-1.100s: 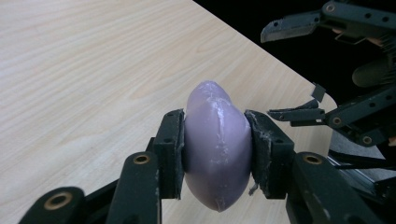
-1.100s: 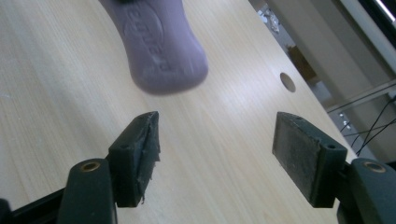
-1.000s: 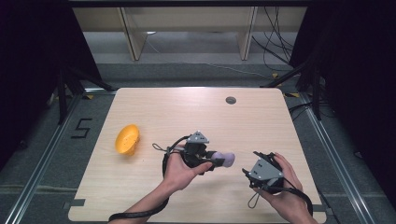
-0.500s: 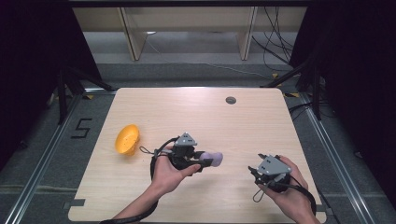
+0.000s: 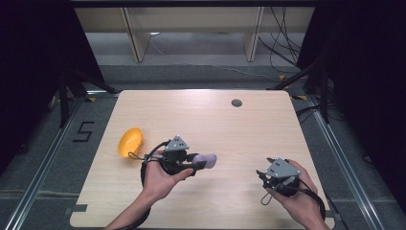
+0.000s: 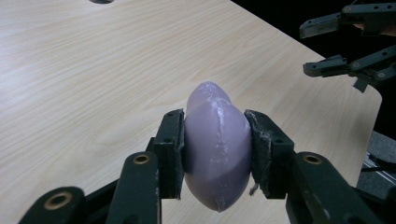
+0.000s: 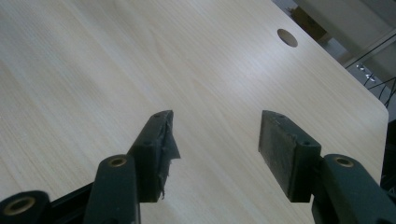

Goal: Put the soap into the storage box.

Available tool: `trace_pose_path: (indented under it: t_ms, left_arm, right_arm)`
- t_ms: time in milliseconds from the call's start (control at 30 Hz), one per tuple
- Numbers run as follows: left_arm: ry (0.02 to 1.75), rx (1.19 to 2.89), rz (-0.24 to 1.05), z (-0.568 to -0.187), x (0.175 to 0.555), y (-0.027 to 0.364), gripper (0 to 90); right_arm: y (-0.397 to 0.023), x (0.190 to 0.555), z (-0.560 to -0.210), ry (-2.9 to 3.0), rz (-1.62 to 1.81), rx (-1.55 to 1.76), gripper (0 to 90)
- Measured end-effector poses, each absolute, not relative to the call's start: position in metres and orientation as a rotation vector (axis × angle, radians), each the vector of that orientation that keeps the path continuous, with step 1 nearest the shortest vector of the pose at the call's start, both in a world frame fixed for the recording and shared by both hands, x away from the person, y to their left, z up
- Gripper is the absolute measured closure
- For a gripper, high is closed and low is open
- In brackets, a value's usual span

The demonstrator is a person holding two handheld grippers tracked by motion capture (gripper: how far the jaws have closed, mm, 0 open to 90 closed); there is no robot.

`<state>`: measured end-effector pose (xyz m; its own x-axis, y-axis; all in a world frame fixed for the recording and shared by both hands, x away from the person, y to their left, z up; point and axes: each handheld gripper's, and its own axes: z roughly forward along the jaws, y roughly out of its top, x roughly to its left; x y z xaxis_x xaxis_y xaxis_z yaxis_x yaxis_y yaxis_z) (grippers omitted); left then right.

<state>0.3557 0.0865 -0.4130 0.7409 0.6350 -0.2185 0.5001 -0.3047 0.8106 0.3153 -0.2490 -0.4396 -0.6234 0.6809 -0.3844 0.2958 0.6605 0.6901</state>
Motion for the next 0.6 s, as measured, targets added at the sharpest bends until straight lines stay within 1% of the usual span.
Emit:
trace_pose_path:
  t_ms: [100, 467, 600]
  left_arm:
    - [0.87, 1.988, 0.201, -0.413, 0.356, 0.094, 59.1]
    - [0.908, 1.962, 0.206, -0.415, 0.356, 0.111, 59.1]
    - [0.917, 1.96, 0.226, -0.415, 0.356, 0.117, 59.1]
  right_arm:
    - [-0.249, 0.315, -0.439, 2.23, 0.776, 0.753, 45.4]
    - [-0.252, 0.317, -0.441, 2.234, 0.774, 0.752, 44.4]
    - [-0.252, 0.317, -0.442, 2.239, 0.769, 0.764, 44.0]
